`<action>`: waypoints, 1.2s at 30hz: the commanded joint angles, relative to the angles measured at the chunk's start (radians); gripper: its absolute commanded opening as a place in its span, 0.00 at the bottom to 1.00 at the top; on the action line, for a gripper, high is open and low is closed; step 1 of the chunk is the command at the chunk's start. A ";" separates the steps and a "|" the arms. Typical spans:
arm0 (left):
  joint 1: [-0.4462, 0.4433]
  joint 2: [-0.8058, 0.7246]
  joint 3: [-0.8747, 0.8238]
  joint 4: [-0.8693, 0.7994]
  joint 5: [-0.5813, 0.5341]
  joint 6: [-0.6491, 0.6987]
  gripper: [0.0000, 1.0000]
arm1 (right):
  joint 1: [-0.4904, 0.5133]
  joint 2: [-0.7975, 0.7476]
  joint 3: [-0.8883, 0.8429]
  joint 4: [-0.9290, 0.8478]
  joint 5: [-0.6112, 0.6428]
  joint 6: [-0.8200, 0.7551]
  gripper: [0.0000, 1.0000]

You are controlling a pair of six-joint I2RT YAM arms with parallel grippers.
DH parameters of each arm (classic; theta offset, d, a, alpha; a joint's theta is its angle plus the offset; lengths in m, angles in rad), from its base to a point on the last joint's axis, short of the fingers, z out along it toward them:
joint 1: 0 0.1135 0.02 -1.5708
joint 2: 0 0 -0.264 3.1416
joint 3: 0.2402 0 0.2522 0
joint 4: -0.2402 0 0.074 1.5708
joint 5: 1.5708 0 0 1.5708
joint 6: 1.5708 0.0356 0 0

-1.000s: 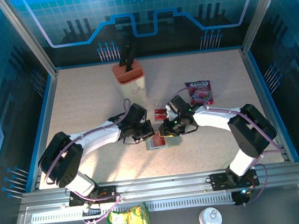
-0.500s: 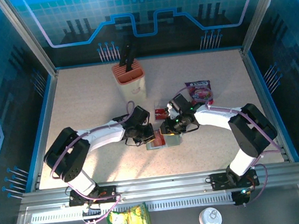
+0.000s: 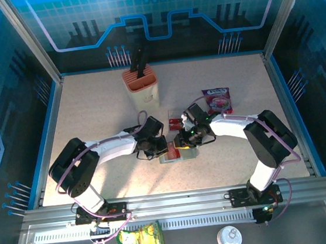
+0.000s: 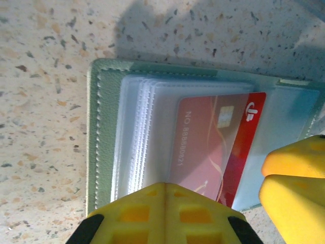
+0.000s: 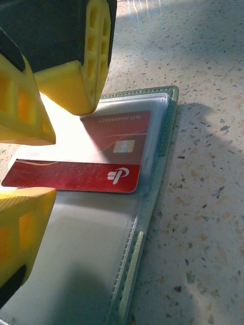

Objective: Take the credit cards out of the card holder

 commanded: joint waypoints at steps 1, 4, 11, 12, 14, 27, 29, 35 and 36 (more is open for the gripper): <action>-0.005 0.007 -0.015 -0.035 -0.022 0.022 0.00 | -0.010 0.022 -0.007 0.029 -0.033 -0.010 0.28; -0.005 0.012 -0.018 -0.037 -0.019 0.022 0.00 | -0.011 0.034 -0.042 0.051 -0.045 -0.003 0.28; -0.005 0.027 -0.010 -0.056 -0.015 0.029 0.00 | -0.011 0.056 -0.051 0.068 -0.062 0.004 0.28; -0.006 0.027 -0.009 -0.055 -0.014 0.030 0.00 | -0.011 0.056 -0.050 0.071 -0.067 0.004 0.28; -0.005 0.028 -0.008 -0.056 -0.014 0.030 0.00 | -0.011 0.055 -0.054 0.083 -0.078 0.008 0.28; -0.005 0.034 -0.004 -0.063 -0.015 0.034 0.00 | -0.011 0.007 -0.076 0.122 -0.104 0.035 0.21; -0.005 0.034 -0.004 -0.064 -0.015 0.033 0.00 | -0.011 -0.009 -0.080 0.124 -0.096 0.036 0.21; -0.004 0.039 0.000 -0.060 -0.015 0.032 0.00 | -0.011 -0.010 -0.078 0.125 -0.102 0.035 0.19; -0.005 0.038 0.000 -0.061 -0.015 0.033 0.00 | -0.010 -0.006 -0.081 0.128 -0.104 0.035 0.19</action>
